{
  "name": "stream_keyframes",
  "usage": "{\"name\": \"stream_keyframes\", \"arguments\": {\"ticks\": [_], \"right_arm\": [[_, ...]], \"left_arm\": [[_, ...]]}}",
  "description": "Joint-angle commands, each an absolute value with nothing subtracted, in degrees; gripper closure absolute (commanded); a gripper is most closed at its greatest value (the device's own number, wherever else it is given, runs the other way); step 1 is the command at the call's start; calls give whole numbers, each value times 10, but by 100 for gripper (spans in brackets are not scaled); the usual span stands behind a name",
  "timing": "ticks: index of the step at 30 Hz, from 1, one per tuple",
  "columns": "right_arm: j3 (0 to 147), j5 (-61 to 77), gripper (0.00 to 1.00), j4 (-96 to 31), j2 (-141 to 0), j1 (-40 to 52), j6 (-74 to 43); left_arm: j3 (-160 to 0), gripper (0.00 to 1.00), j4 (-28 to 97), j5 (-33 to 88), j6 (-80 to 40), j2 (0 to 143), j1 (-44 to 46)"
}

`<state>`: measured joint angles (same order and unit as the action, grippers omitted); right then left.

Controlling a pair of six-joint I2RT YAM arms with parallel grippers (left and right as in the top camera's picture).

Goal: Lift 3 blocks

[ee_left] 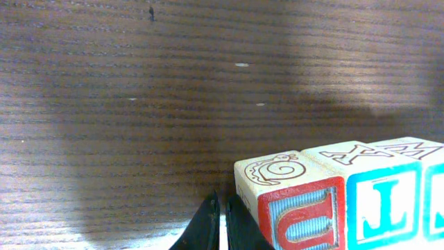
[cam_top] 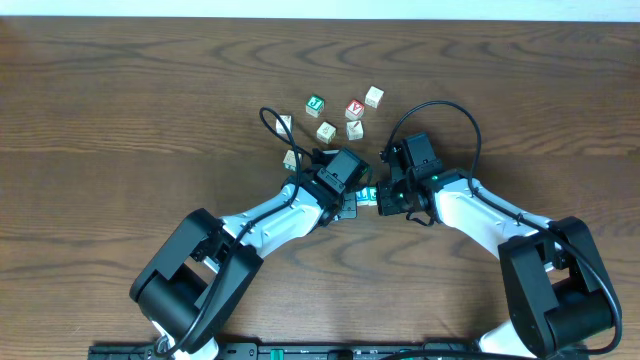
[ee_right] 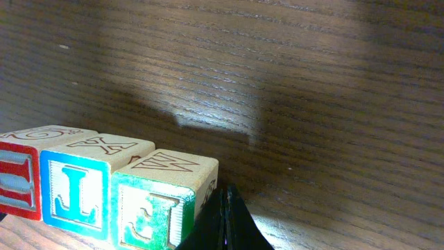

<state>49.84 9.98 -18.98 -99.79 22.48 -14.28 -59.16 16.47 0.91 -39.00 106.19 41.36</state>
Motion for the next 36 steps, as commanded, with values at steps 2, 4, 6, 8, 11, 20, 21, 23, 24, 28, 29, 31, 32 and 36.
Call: {"name": "stream_keyframes", "arguments": {"ticks": [2, 4, 6, 8, 11, 20, 21, 23, 24, 28, 29, 31, 32, 36], "right_arm": [[496, 173, 99, -186, -1004, 253, -148], [496, 175, 99, -184, -1004, 253, -147], [496, 175, 99, -184, -1004, 253, -147], [496, 175, 99, -184, -1004, 253, -147], [497, 175, 99, -184, -1004, 257, -147], [498, 161, 99, -173, -1004, 290, -131], [498, 160, 99, -174, -1004, 290, -133], [498, 161, 99, -175, -1004, 289, -133], [498, 161, 99, -175, -1004, 288, -133], [499, 161, 99, -175, -1004, 288, -153], [500, 161, 99, -175, -1004, 288, -157], [503, 169, 99, -176, -1004, 288, -162], [504, 174, 99, -176, -1004, 288, -164], [506, 183, 99, -176, -1004, 288, -167]], "left_arm": [[-592, 93, 146, 50, -395, 1070, 433], [-592, 92, 146, 50, -395, 1070, 433], [-592, 93, 146, 50, -390, 1070, 433], [-592, 93, 147, 50, -389, 1070, 433], [-592, 93, 147, 50, -389, 1070, 433], [-592, 92, 147, 50, -388, 1070, 433], [-592, 93, 147, 50, -388, 1070, 433], [-592, 93, 147, 50, -388, 1070, 433], [-592, 93, 147, 50, -389, 1070, 433], [-592, 93, 147, 50, -389, 1068, 435], [-592, 93, 147, 50, -389, 1067, 435], [-592, 93, 147, 50, -389, 1062, 435], [-592, 93, 147, 50, -389, 1059, 435], [-592, 93, 147, 50, -386, 1048, 435]]}}
